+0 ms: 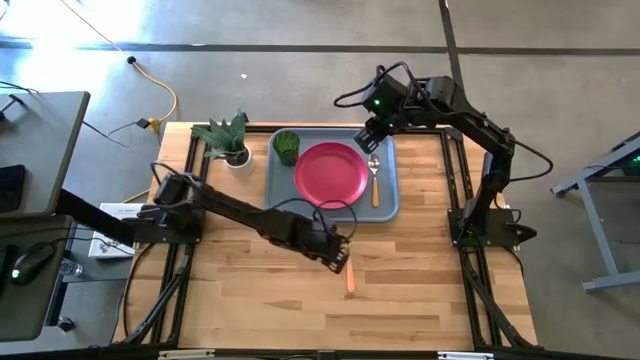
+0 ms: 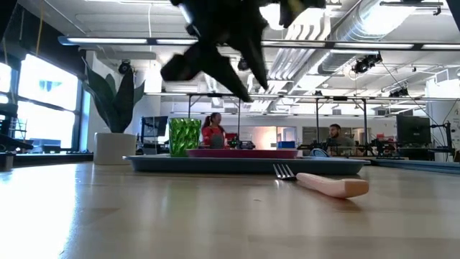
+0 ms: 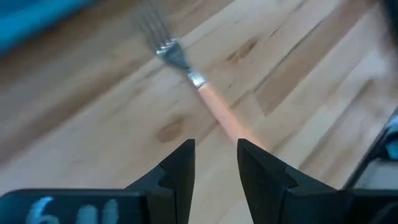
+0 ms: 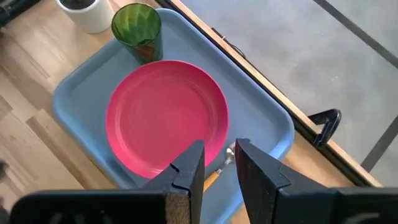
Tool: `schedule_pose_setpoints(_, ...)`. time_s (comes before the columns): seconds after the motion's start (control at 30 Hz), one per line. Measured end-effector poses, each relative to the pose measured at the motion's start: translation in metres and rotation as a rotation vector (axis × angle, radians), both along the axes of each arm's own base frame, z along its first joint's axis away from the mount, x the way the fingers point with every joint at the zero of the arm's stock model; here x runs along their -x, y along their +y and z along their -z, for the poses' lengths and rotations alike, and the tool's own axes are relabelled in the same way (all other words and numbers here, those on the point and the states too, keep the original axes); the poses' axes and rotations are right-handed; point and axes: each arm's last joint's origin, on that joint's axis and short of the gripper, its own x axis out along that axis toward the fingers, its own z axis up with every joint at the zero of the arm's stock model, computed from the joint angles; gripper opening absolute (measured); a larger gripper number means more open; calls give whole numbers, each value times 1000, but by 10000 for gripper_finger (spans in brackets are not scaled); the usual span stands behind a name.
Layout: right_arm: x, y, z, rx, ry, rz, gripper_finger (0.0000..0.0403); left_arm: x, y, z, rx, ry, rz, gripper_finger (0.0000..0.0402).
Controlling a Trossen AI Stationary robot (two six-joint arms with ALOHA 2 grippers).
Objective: Pick and place plate/cup/fork/spoon on tray
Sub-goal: Put the orange fork on the gray tray
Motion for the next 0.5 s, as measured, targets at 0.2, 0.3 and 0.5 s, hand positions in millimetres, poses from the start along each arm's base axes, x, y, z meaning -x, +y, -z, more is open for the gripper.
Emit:
schedule_pose_setpoints(0.2,0,1,0,-52,-43,65,83,40,14,-45,-151,87,166,111)
schedule_pose_setpoints(0.3,-1,2,0,-116,-72,78,83,59,21,-68,-205,91,231,111)
schedule_pose_setpoints(0.5,-3,9,1,-201,-112,109,83,100,38,-113,-304,49,300,111)
